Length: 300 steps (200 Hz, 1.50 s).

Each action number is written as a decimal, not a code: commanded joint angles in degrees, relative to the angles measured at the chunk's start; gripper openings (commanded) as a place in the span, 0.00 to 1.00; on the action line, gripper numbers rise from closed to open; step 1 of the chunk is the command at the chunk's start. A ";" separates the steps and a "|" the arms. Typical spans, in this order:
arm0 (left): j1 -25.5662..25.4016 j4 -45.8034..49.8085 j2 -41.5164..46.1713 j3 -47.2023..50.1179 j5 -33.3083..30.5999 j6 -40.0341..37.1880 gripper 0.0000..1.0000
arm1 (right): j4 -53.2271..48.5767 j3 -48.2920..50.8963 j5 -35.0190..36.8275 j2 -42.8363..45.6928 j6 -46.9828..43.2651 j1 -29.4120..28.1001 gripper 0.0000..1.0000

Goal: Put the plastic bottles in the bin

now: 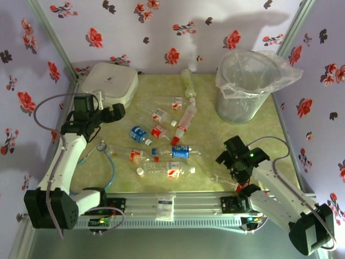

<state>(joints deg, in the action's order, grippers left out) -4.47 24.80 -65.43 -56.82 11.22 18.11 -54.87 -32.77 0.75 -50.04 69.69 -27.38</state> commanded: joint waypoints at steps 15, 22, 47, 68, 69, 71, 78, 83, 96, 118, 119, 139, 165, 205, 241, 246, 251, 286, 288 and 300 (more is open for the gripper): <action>0.52 0.85 -0.05 -0.75 1.06 -0.18 0.99 | 14.05 2.45 -3.32 -10.29 0.04 0.39 1.00; 0.58 0.86 -0.04 -0.75 1.00 -0.18 0.99 | 17.08 1.56 -3.75 -12.85 -1.18 0.41 1.00; 0.60 0.69 0.15 -0.58 1.08 0.04 0.99 | 17.68 -9.79 -2.89 -20.98 -9.74 0.65 0.99; 0.60 0.74 0.19 -0.58 1.06 0.17 0.99 | 3.75 -24.29 2.72 -24.51 -18.80 0.53 0.99; 0.60 0.71 0.16 -0.58 1.07 0.13 0.99 | 2.90 -25.07 3.01 -24.59 -19.06 0.55 0.99; 0.60 0.70 0.18 -0.58 1.08 0.10 0.99 | 1.25 -26.38 3.61 -24.71 -19.44 0.52 0.99; 0.60 0.69 0.21 -0.62 1.08 0.04 0.99 | -4.01 -29.26 5.66 -24.34 -20.01 0.36 0.99; 0.60 0.77 0.22 -0.58 1.08 -0.07 0.99 | -7.24 -30.28 6.71 -23.55 -19.76 0.23 0.99; 0.60 0.78 0.26 -0.66 1.13 -0.09 0.99 | -14.11 -30.41 8.40 -20.01 -17.58 -0.17 1.00; 0.69 0.78 0.00 -0.75 1.24 -0.09 0.99 | -20.42 -25.10 7.23 -12.65 -12.22 -1.06 1.00; 0.69 0.78 -0.07 -0.75 1.25 -0.05 0.99 | -20.48 -24.77 7.11 -12.37 -11.95 -1.17 1.00; 0.69 0.78 -0.40 -0.75 2.01 0.25 0.99 | -17.56 -18.25 4.48 -9.30 -7.54 -3.75 1.00; 0.69 0.78 -0.54 -0.66 2.34 0.27 0.99 | 3.69 -10.83 -1.19 -12.02 -3.70 -8.95 0.99; 0.78 0.61 0.29 -0.50 2.14 0.09 1.00 | 20.51 -5.97 -4.64 -23.45 -2.17 -9.71 0.97; 1.04 0.60 0.52 -0.49 1.83 0.10 1.00 | 25.84 -2.49 -3.76 -25.89 -0.98 -9.63 0.93; 1.04 0.57 0.53 -0.49 1.84 0.17 1.00 | 25.63 -2.33 -3.47 -26.26 -1.13 -9.71 0.92; 1.04 0.47 0.52 -0.41 1.87 0.17 1.00 | 25.24 -2.15 -3.12 -26.38 -1.23 -9.70 0.91; 1.04 0.38 0.41 -0.44 1.87 0.52 1.00 | 18.31 -3.62 0.03 -22.95 -3.13 -9.58 0.71; 1.04 0.39 0.40 -0.41 1.85 0.52 1.00 | 17.56 -3.97 0.39 -22.57 -3.39 -9.55 0.70; 1.04 0.34 0.43 -0.47 1.86 0.58 1.00 | 12.82 -6.44 2.54 -20.61 -4.98 -9.54 0.63</action>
<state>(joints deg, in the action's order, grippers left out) -3.92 24.93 -65.67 -56.82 12.29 18.11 -35.53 -35.90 -1.43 -74.22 66.92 -36.77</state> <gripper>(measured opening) 0.997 0.687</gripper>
